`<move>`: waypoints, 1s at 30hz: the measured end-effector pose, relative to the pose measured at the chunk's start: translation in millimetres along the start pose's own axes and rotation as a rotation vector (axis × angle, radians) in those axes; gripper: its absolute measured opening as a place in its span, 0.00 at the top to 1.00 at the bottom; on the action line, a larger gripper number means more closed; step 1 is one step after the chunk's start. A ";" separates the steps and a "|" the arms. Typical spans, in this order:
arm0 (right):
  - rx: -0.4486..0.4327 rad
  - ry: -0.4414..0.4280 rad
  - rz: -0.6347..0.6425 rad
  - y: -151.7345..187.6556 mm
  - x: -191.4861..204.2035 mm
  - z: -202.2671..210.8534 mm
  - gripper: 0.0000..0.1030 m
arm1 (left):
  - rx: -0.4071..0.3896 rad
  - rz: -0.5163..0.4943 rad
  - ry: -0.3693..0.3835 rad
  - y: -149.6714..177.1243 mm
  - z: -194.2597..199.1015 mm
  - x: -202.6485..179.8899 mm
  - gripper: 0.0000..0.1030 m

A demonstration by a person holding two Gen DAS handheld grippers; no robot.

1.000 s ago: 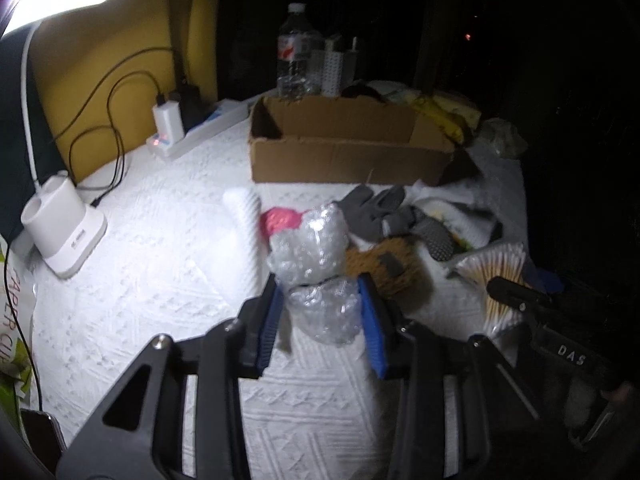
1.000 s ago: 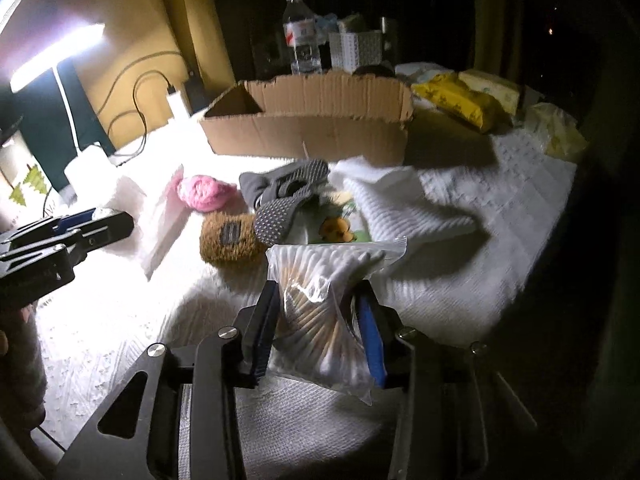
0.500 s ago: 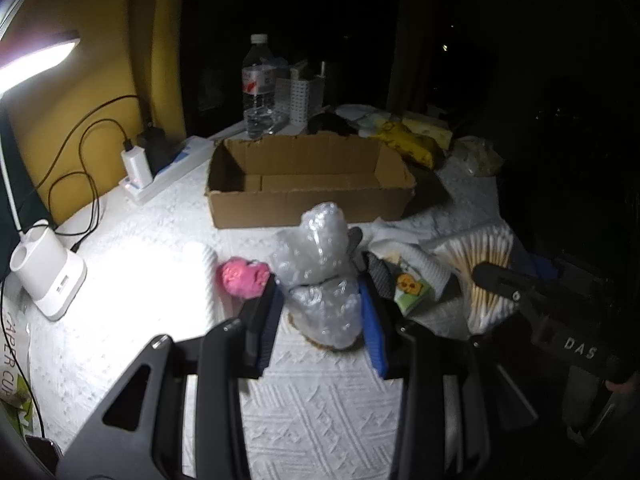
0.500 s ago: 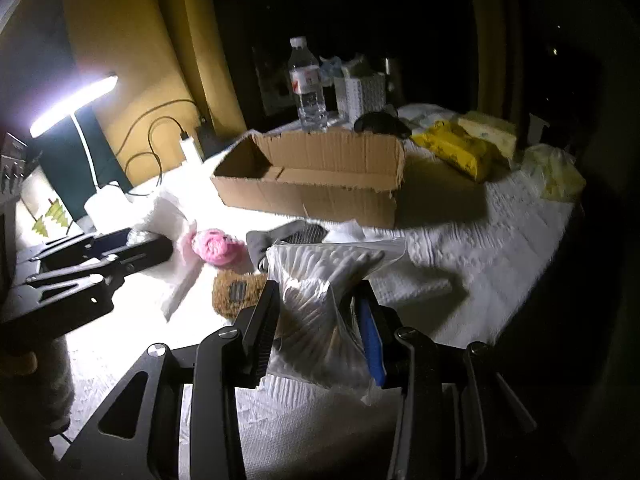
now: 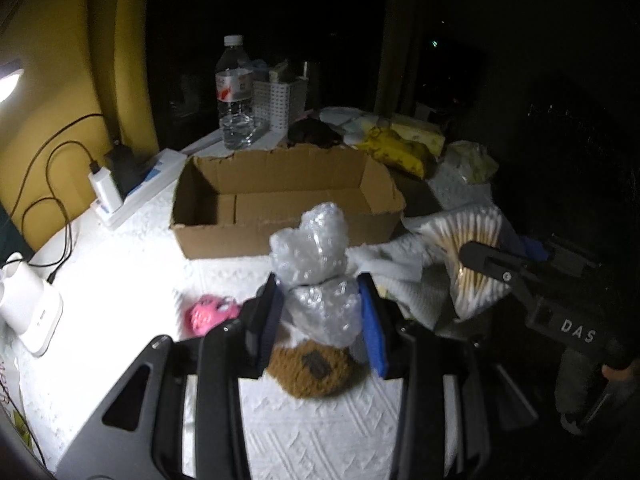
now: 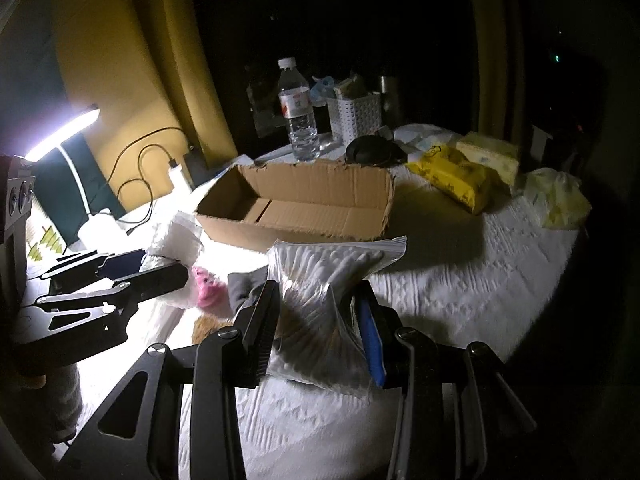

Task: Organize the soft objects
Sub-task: 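Carry the bubble-wrap bag and cotton-swab pack over the cardboard box with both tools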

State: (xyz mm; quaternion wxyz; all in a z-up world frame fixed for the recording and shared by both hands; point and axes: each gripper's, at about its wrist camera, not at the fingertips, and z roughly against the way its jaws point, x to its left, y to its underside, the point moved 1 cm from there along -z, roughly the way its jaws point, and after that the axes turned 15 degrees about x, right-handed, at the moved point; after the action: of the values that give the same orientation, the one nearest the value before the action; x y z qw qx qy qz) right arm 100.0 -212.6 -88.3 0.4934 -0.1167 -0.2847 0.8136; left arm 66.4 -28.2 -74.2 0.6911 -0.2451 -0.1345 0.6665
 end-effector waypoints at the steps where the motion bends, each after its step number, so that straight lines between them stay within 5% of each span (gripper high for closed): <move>1: 0.000 -0.002 -0.001 -3.8 -2.2 -2.3 0.61 | -0.001 -0.001 -0.001 -3.8 -1.8 -0.1 0.63; 30: -0.005 -0.054 -0.012 -91.4 -47.8 -72.9 0.61 | 0.010 0.019 0.046 -95.2 -80.5 4.4 0.63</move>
State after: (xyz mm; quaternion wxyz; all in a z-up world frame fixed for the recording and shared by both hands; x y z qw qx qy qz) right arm 224.8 -196.7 -98.9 0.4901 -0.0941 -0.3005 0.8128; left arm 189.4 -35.9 -93.4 0.6889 -0.2580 -0.1129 0.6679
